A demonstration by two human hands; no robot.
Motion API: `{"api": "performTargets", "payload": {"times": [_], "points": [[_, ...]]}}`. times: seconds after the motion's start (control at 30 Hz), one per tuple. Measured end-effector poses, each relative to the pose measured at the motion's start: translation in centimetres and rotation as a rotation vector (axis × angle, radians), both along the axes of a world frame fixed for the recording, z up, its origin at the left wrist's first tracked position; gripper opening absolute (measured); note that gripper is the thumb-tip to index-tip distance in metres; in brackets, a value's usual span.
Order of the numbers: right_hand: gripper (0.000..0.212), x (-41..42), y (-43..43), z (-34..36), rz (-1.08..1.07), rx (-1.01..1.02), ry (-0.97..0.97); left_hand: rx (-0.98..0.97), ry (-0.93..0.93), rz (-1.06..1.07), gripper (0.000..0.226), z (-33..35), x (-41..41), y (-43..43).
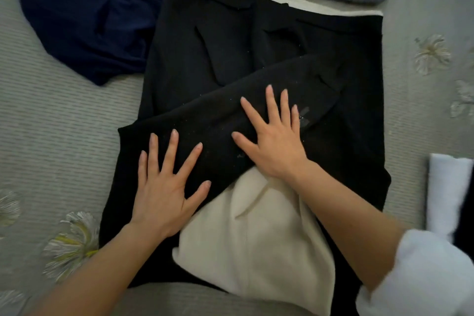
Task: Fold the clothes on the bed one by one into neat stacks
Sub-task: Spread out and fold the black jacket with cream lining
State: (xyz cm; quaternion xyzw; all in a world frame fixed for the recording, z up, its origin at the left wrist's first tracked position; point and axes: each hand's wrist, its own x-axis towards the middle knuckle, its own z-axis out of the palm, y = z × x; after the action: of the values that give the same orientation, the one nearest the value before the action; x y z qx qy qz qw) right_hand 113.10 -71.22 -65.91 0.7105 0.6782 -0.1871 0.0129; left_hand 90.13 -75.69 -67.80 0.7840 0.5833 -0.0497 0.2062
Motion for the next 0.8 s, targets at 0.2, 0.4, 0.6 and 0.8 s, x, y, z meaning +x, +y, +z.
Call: {"api": "performTargets", "payload": {"times": [0.2,0.4,0.6,0.8], "points": [[0.072,1.6,-0.2,-2.1,-0.084,-0.099,-0.134,0.001,0.017,0.007,0.072,-0.3,0.2,0.1],[0.068,3.3,-3.0,3.2,-0.136,-0.004,0.120,-0.134,-0.148,-0.058,0.076,1.6,-0.2,-0.6],[0.069,3.8,-20.5,6.8,-0.081,0.063,0.181,-0.092,-0.277,-0.501,0.078,4.5,-2.4,-6.6],[0.094,2.9,-30.5,3.5,0.183,-0.013,-0.086,-0.012,0.000,-0.796,0.087,2.9,-3.1,-10.2]]}}
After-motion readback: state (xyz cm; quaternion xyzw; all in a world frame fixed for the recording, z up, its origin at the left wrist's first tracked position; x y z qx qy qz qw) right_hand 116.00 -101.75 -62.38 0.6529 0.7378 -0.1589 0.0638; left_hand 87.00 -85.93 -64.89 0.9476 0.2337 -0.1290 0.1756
